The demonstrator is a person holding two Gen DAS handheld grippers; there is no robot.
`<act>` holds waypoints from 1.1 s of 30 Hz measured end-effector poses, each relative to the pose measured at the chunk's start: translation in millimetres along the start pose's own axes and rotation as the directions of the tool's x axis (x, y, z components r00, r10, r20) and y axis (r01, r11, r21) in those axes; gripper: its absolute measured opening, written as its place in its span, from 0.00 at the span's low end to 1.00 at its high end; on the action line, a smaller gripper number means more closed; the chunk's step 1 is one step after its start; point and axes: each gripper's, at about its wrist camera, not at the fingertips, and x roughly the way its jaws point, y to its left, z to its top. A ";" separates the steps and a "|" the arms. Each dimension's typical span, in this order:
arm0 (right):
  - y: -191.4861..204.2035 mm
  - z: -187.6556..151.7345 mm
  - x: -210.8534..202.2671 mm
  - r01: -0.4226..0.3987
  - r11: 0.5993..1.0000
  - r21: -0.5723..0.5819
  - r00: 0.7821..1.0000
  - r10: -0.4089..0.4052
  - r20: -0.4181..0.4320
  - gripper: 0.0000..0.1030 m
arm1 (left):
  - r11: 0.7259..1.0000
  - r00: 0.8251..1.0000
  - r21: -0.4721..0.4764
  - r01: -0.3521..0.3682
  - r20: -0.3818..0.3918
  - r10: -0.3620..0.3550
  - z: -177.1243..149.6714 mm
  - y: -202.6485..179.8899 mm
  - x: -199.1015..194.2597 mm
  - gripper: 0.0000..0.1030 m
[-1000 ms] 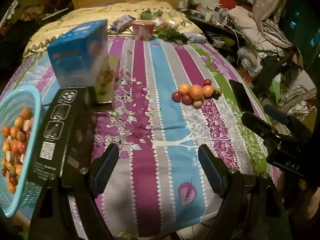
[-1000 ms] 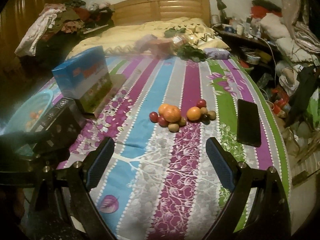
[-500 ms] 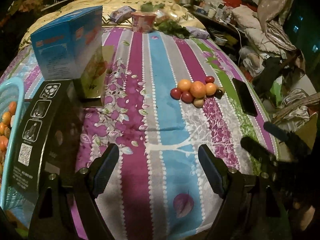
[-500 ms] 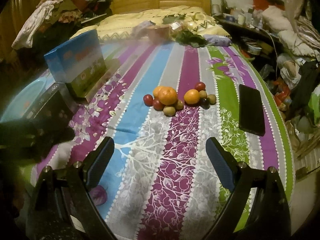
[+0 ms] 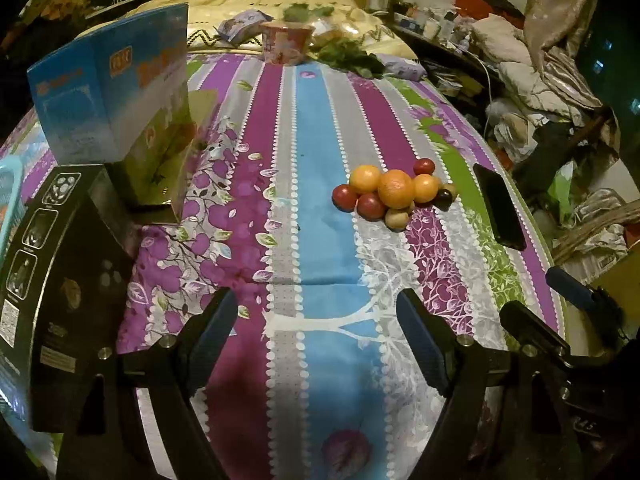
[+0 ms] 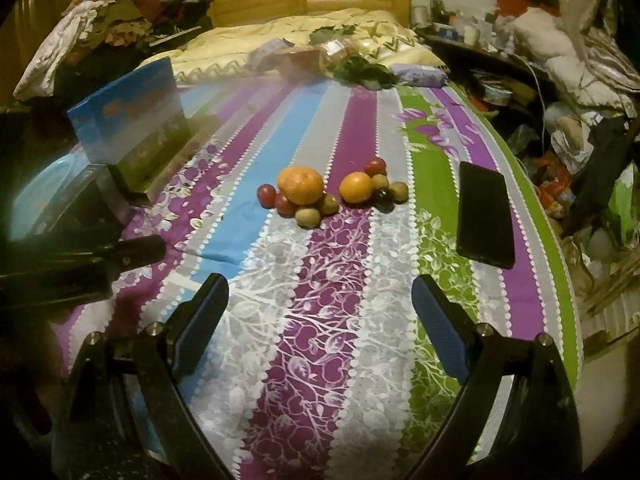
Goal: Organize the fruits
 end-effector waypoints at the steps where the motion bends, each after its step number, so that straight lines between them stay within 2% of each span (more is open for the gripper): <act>1: -1.0 -0.8 -0.5 0.006 1.000 0.000 1.000 -0.006 -0.001 0.91 | 1.000 1.000 0.001 -0.002 -0.001 0.002 0.1 -1.3 0.5 0.80; 8: -10.3 -3.0 -11.4 0.058 0.998 0.002 0.998 -0.058 0.004 0.91 | 1.000 1.000 0.012 0.002 0.015 -0.003 4.5 -16.5 -7.4 0.81; 11: -15.2 0.1 -23.2 0.072 0.997 0.010 0.997 -0.072 0.031 0.91 | 1.000 0.999 0.028 -0.006 0.040 0.004 8.6 -26.3 -17.6 0.90; 20: -21.0 6.0 -54.0 0.091 0.996 0.007 0.991 -0.091 0.101 0.91 | 0.999 0.992 0.043 -0.033 0.124 0.028 21.3 -43.9 -52.5 0.91; 22: -21.1 6.9 -59.8 0.093 0.996 0.005 0.989 -0.093 0.115 0.91 | 0.997 0.990 0.048 -0.066 0.130 0.059 23.2 -46.5 -58.7 0.99; 25: -21.4 8.1 -68.6 0.092 0.996 0.007 0.986 -0.092 0.137 0.91 | 0.993 0.983 0.064 -0.097 0.165 0.085 24.6 -52.0 -72.8 1.00; 32: -18.5 10.7 -89.3 0.095 0.996 0.004 0.978 -0.094 0.187 0.91 | 0.976 0.945 0.100 -0.192 0.287 0.156 22.9 -65.6 -107.7 1.00; 33: -18.4 11.1 -91.7 0.096 0.995 0.003 0.977 -0.094 0.194 0.91 | 0.976 0.944 0.105 -0.189 0.293 0.151 22.5 -65.9 -110.0 1.00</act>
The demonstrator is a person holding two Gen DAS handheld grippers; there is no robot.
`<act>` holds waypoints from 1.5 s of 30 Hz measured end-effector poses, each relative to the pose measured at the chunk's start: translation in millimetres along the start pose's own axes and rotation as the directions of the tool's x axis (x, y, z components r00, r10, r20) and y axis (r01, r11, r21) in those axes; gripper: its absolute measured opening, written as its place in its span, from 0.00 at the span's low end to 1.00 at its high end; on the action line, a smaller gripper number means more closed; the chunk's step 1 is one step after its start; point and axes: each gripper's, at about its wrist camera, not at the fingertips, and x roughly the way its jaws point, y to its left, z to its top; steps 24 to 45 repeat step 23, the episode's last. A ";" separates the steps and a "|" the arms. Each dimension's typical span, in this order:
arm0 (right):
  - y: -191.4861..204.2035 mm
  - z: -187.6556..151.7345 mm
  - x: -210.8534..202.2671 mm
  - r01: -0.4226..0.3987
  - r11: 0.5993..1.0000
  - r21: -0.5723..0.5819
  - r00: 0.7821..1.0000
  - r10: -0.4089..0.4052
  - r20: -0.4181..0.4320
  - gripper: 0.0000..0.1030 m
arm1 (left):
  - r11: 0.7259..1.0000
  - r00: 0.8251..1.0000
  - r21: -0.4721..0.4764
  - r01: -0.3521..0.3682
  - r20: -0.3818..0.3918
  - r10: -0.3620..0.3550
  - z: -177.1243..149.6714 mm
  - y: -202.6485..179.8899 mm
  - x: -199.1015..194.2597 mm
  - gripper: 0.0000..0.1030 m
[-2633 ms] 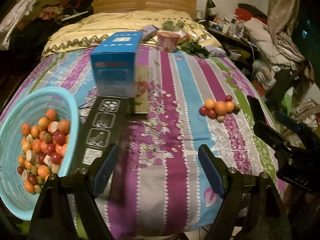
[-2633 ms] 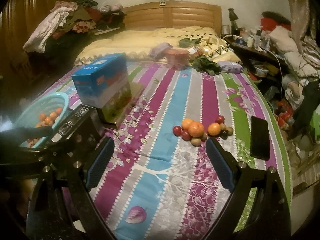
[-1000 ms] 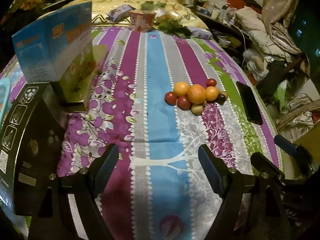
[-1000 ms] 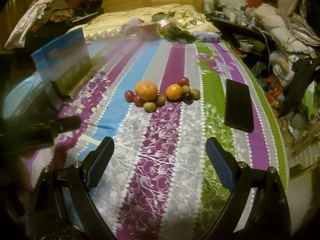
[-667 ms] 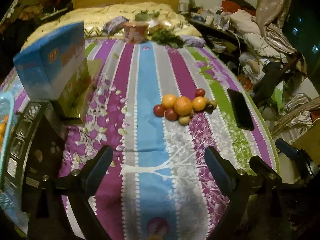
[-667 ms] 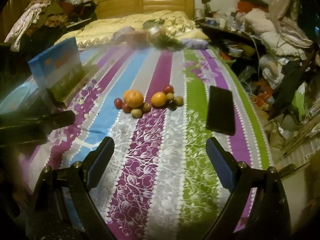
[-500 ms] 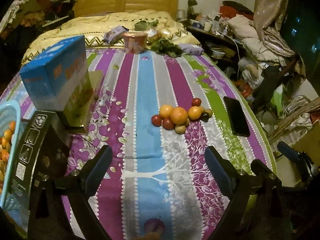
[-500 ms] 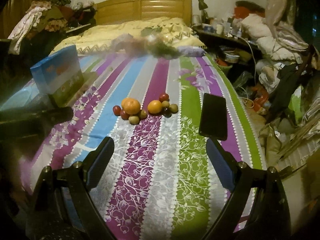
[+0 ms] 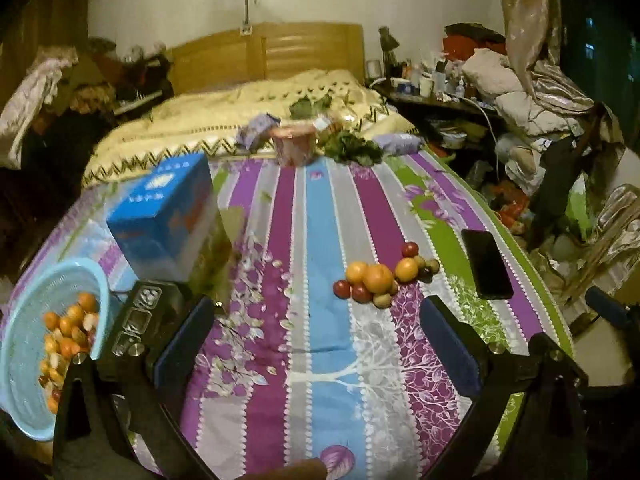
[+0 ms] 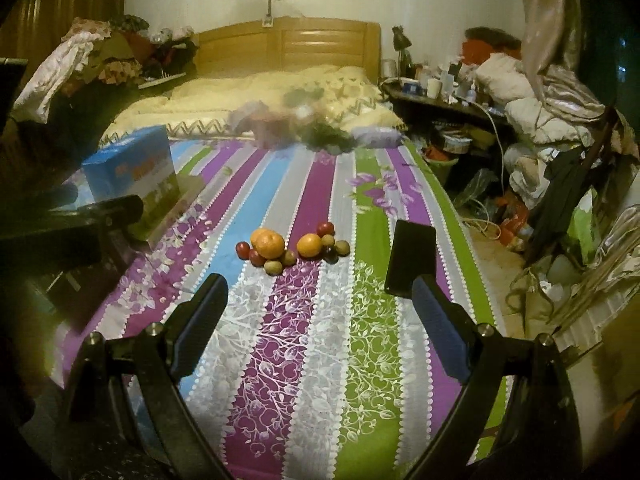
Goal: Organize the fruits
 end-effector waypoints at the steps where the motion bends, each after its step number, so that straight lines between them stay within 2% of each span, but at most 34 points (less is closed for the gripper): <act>1: 0.2 0.7 -3.0 0.001 1.000 -0.001 1.000 -0.001 0.007 0.91 | 1.000 1.000 0.002 0.004 0.005 -0.004 0.1 0.1 -2.4 1.00; 10: 3.7 3.5 -15.7 0.017 1.000 -0.012 0.999 -0.017 0.029 0.96 | 1.000 1.000 -0.026 0.004 0.007 -0.004 0.2 4.0 -15.3 1.00; 19: 4.5 1.2 -16.5 0.010 1.000 -0.010 1.000 -0.010 0.022 0.96 | 0.999 1.000 -0.035 0.011 -0.018 -0.012 -6.2 3.9 -14.3 1.00; 22: 6.1 0.5 -18.1 0.006 1.000 -0.010 1.000 -0.006 0.023 0.96 | 0.999 1.000 -0.033 -0.005 -0.014 0.005 -7.7 4.1 -15.2 1.00; 45: 6.0 0.4 -18.2 0.006 1.000 -0.010 1.000 -0.005 0.023 0.96 | 0.999 1.000 -0.034 -0.006 -0.015 0.005 -7.9 4.2 -15.3 1.00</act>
